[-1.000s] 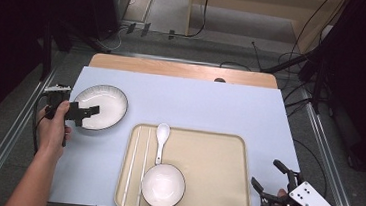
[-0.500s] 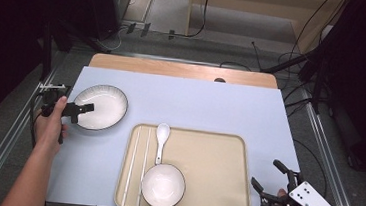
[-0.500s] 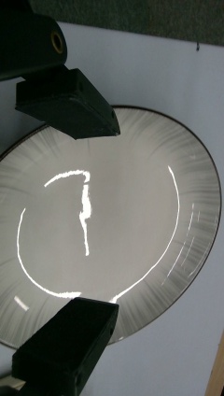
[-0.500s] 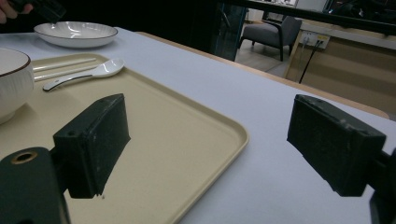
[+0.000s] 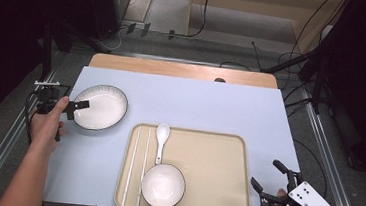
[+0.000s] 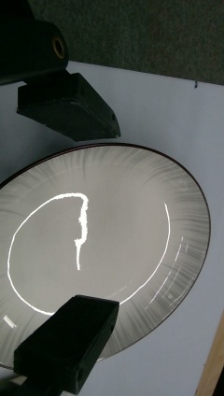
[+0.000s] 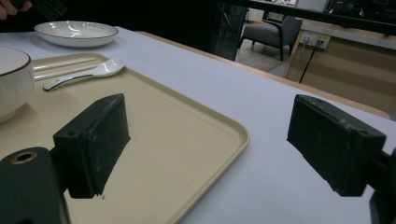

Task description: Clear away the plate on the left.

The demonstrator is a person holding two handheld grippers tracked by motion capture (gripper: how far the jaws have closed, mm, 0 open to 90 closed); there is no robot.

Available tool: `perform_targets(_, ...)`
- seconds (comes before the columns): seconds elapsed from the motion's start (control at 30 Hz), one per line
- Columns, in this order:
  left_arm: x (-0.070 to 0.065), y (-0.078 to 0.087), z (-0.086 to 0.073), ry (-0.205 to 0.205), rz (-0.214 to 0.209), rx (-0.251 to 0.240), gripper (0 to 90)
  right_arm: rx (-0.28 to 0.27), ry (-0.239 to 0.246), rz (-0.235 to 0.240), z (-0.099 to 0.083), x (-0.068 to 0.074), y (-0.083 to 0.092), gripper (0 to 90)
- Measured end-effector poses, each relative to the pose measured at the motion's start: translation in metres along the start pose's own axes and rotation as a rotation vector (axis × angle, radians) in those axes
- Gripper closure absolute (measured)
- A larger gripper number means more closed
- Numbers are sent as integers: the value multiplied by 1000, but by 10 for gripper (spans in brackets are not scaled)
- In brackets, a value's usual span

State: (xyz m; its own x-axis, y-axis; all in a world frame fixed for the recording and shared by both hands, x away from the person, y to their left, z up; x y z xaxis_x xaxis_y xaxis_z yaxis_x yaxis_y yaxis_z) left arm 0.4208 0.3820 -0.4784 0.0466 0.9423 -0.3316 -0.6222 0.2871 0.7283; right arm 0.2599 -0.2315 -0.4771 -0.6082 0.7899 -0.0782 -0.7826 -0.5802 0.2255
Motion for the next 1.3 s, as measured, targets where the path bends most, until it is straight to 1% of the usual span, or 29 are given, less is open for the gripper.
perform_targets(0.07,2,-2,0,22,3,13,156,0,-2,-2,0,0,0,132)
perform_targets(0.1,4,-4,0,36,10,16,156,0,-4,-2,0,0,0,132)
perform_targets(0.13,5,-4,0,45,20,13,178,0,-1,-1,0,0,0,132)
perform_targets(0.17,8,-4,0,66,25,9,222,1,0,-1,0,0,0,132)
perform_targets(0.2,9,-5,0,81,17,15,269,1,2,0,0,0,0,132)
perform_targets(0.27,9,-8,-1,98,-2,28,318,2,3,0,0,0,0,132)
perform_targets(0.37,11,-10,-1,114,10,32,380,1,-2,-2,0,-1,0,132)
perform_targets(0.4,12,-10,-1,127,16,30,411,1,-2,-2,0,-1,0,132)
perform_targets(0.47,16,-10,-1,151,22,28,500,1,-1,-1,0,-1,0,132)
perform_targets(0.5,18,-10,-2,162,15,26,546,0,-2,0,0,-1,0,132)
perform_targets(0.63,24,-9,-3,202,-30,17,622,1,-1,1,-1,0,0,132)
perform_targets(0.73,27,-10,-6,233,-73,20,651,1,0,2,-1,0,-1,132)
perform_targets(0.8,28,-13,-8,240,-91,34,677,1,0,2,0,0,-1,132)
perform_targets(0.93,29,-15,-10,246,-97,43,715,2,1,4,-1,0,-1,132)
perform_targets(1.0,29,-16,-11,247,-102,57,729,2,1,3,-1,0,-1,132)
perform_targets(1.03,29,-17,-13,247,-104,74,738,1,1,4,-1,0,-2,132)
perform_targets(1.07,30,-18,-14,248,-101,72,751,2,2,5,-1,0,-2,132)
perform_targets(1.13,30,-18,-14,275,-107,82,764,1,2,5,-1,0,-2,132)
perform_targets(1.23,29,-18,-13,286,-94,90,763,2,2,3,-1,0,-1,132)
perform_targets(1.3,27,-19,-13,284,-72,95,761,1,-1,3,-1,0,-1,132)
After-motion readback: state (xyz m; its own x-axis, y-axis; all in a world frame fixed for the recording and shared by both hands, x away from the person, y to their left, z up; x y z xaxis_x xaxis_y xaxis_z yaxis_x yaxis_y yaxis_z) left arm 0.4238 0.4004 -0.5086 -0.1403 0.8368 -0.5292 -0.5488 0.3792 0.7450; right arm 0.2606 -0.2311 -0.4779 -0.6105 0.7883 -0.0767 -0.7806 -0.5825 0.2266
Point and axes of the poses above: each handheld gripper's, and its own axes: y roughly backward along the jaws, z roughly out of its top, x roughly to its left, the point moved 8 cm from there along -y, roughly forward along the jaws, and after that the axes turned 1 degree about x, right-handed, at the moved point
